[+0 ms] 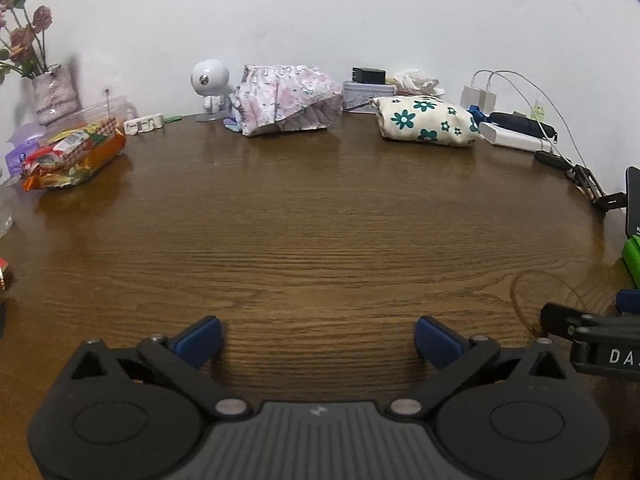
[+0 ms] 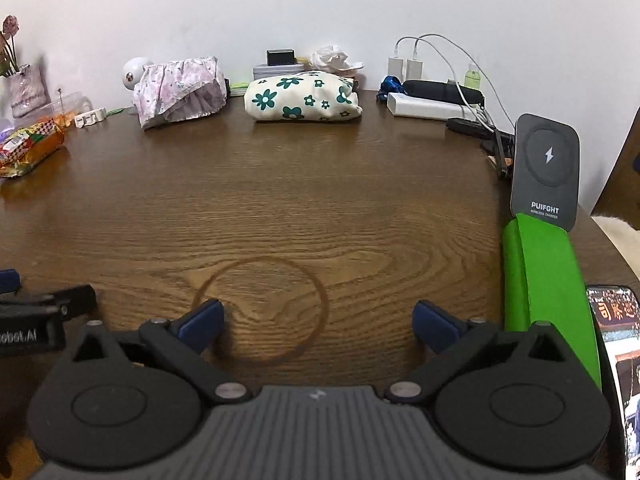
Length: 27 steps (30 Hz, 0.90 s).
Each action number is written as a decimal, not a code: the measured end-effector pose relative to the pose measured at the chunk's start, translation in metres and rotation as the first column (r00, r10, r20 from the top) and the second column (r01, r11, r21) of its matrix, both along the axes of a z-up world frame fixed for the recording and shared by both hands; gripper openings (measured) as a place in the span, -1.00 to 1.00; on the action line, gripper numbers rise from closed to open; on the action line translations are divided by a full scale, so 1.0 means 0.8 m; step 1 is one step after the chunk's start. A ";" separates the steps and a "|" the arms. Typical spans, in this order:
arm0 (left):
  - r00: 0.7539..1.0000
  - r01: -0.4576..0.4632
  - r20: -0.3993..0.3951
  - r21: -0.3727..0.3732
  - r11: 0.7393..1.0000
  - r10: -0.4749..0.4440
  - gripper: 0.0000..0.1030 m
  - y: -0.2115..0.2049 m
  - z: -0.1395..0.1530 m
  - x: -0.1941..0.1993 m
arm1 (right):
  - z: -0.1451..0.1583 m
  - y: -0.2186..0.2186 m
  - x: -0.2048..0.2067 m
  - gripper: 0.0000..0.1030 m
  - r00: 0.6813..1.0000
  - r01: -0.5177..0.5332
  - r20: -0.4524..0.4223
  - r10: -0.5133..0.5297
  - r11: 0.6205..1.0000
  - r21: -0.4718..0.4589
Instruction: Fold clothes
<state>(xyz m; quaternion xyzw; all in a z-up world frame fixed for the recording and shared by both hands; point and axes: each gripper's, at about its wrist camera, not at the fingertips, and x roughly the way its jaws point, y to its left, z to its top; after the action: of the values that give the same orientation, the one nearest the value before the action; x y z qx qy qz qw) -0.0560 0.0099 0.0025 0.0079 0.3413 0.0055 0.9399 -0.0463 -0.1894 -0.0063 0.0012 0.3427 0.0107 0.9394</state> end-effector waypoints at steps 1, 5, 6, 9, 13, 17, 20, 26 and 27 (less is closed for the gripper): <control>1.000 0.003 0.000 0.000 1.000 -0.003 1.00 -0.001 0.000 0.001 | 0.000 0.000 -0.001 0.99 1.000 -0.001 0.000 0.001 1.000 0.000; 1.000 0.008 -0.001 -0.003 1.000 -0.008 1.00 -0.002 0.000 0.003 | 0.001 -0.002 0.000 0.99 1.000 -0.015 0.000 0.015 1.000 0.001; 1.000 0.007 -0.001 -0.003 1.000 -0.007 1.00 -0.002 0.000 0.004 | 0.001 -0.002 0.000 0.99 1.000 -0.016 0.000 0.016 1.000 0.000; 1.000 0.002 -0.002 -0.001 1.000 -0.002 1.00 -0.004 0.000 0.005 | 0.001 -0.001 0.000 0.99 1.000 -0.022 0.000 0.022 1.000 -0.001; 1.000 0.009 -0.002 -0.002 1.000 -0.009 1.00 -0.005 0.000 0.006 | 0.001 0.007 0.000 0.99 0.997 -0.077 0.000 0.077 0.997 -0.002; 1.000 0.009 -0.003 -0.004 1.000 -0.009 1.00 -0.005 0.001 0.007 | 0.002 0.011 0.002 0.99 0.997 -0.073 -0.001 0.073 0.997 0.002; 1.000 0.013 -0.003 -0.005 1.000 -0.013 1.00 -0.006 0.000 0.008 | 0.002 0.011 0.001 0.99 0.998 -0.069 -0.001 0.069 0.998 0.003; 1.000 0.017 -0.003 -0.008 1.000 -0.017 1.00 -0.006 0.000 0.010 | 0.002 0.009 0.001 0.99 0.998 -0.070 0.001 0.070 0.997 0.006; 1.000 0.017 -0.003 -0.009 1.000 -0.017 1.00 -0.006 0.001 0.010 | 0.002 0.009 0.001 0.99 0.997 -0.071 0.001 0.071 0.997 0.006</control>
<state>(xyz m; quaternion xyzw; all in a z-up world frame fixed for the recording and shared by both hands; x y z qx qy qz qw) -0.0483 0.0050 0.0029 0.0067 0.3428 -0.0038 0.9394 -0.0456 -0.1825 -0.0050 -0.0083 0.3421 0.0450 0.9385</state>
